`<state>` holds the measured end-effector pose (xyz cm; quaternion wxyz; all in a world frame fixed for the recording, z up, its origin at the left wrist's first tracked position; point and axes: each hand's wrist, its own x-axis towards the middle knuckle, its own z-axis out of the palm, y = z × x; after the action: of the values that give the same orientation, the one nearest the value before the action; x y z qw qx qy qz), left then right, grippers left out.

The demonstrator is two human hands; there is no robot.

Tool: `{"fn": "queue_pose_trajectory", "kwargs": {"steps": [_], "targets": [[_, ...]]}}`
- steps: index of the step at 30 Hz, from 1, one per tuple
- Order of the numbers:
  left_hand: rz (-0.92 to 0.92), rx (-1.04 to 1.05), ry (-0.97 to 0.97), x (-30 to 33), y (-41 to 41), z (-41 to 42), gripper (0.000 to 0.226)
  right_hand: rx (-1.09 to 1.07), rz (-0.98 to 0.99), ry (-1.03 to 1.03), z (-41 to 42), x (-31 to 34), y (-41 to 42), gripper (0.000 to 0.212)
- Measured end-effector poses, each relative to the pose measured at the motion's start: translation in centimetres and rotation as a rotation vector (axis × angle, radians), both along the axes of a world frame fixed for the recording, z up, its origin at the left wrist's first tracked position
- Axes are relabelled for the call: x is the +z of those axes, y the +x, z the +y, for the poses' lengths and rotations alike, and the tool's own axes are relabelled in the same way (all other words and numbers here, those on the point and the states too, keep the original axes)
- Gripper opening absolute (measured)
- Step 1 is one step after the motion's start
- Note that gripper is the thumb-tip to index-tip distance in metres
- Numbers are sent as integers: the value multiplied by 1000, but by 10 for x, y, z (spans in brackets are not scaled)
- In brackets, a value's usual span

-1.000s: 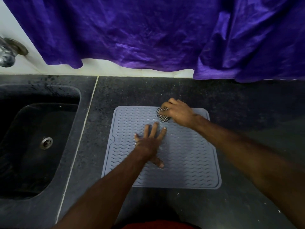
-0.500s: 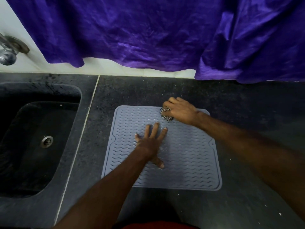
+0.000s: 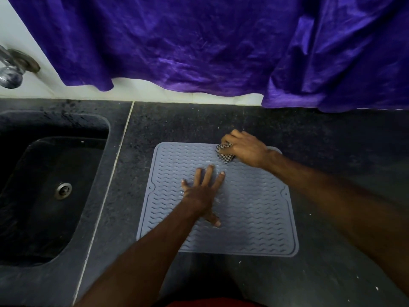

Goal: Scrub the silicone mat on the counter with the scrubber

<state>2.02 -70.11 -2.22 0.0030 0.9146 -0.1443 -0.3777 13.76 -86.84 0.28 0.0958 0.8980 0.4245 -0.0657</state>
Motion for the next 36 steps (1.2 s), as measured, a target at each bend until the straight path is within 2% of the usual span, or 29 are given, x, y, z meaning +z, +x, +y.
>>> {"fn": "queue_pose_trajectory", "kwargs": {"steps": [4, 6, 8, 11, 16, 21, 24, 27, 36], "targets": [[-2, 5, -5, -1, 0, 0, 147, -56, 48, -22, -30, 8, 7, 47], [1, 6, -5, -1, 0, 0, 147, -94, 49, 51, -27, 10, 9, 43], [4, 6, 1, -1, 0, 0, 147, -87, 36, 128, -9, 6, 9, 46], [12, 6, 6, 0, 1, -1, 147, -20, 29, 84, 17, -4, 0, 55], [8, 4, 10, 0, 1, 0, 147, -41, 49, 99, -30, -7, 0, 57], [8, 11, -4, 1, -1, 0, 147, -124, 84, 106, -39, 5, 7, 31], [12, 8, -4, 1, 0, 0, 147, -81, 52, 182, -4, 3, 8, 42], [10, 3, 6, 0, 0, 0, 148, -8, 34, 91, 18, -3, 3, 52], [5, 6, 0, 0, -1, 0, 147, -41, 28, 25, -68, 1, 2, 52]]}}
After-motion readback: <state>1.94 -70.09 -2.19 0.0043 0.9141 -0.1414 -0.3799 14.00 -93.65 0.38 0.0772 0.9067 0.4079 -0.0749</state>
